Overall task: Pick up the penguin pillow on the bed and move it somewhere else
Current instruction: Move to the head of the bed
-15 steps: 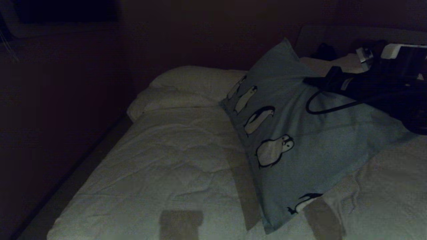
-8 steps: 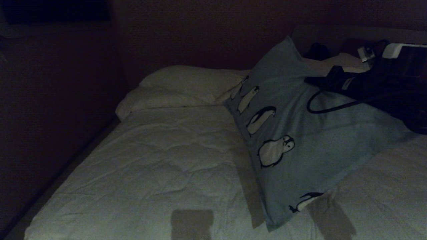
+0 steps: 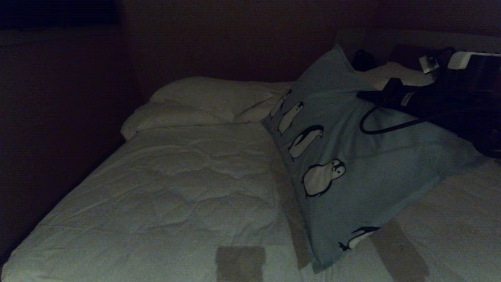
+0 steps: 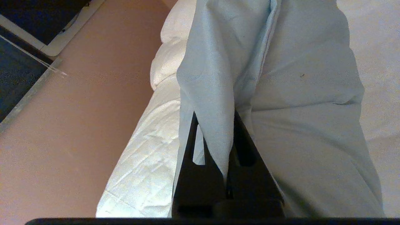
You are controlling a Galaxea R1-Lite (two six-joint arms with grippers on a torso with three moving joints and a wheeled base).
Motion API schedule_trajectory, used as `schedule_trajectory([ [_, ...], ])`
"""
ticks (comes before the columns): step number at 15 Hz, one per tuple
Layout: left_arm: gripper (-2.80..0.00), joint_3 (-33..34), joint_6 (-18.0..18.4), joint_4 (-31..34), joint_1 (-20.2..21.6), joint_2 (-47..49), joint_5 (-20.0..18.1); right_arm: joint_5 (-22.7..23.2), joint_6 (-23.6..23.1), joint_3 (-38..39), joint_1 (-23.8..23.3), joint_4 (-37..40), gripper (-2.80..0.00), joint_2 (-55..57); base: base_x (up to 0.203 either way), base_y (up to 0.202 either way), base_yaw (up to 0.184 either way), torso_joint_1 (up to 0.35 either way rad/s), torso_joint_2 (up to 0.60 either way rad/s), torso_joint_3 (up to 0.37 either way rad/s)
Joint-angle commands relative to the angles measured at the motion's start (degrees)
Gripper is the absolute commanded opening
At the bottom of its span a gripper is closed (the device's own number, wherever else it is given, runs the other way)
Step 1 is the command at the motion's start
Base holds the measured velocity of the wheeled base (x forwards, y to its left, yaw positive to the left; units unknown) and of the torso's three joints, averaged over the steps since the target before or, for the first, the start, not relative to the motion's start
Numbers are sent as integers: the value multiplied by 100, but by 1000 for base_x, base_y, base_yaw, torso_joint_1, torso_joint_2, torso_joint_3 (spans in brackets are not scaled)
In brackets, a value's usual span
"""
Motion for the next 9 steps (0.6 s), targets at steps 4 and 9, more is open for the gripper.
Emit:
schedule_trajectory([
  [4, -280, 0, 1, -1, 1, 1, 7, 10, 13, -10, -2, -17, -280, 16, 0, -194, 1, -1, 2, 6],
  [9, -280, 0, 1, -1, 1, 1, 0, 10, 20, -10, -2, -17, -280, 16, 0, -197, 1, 3, 2, 2],
])
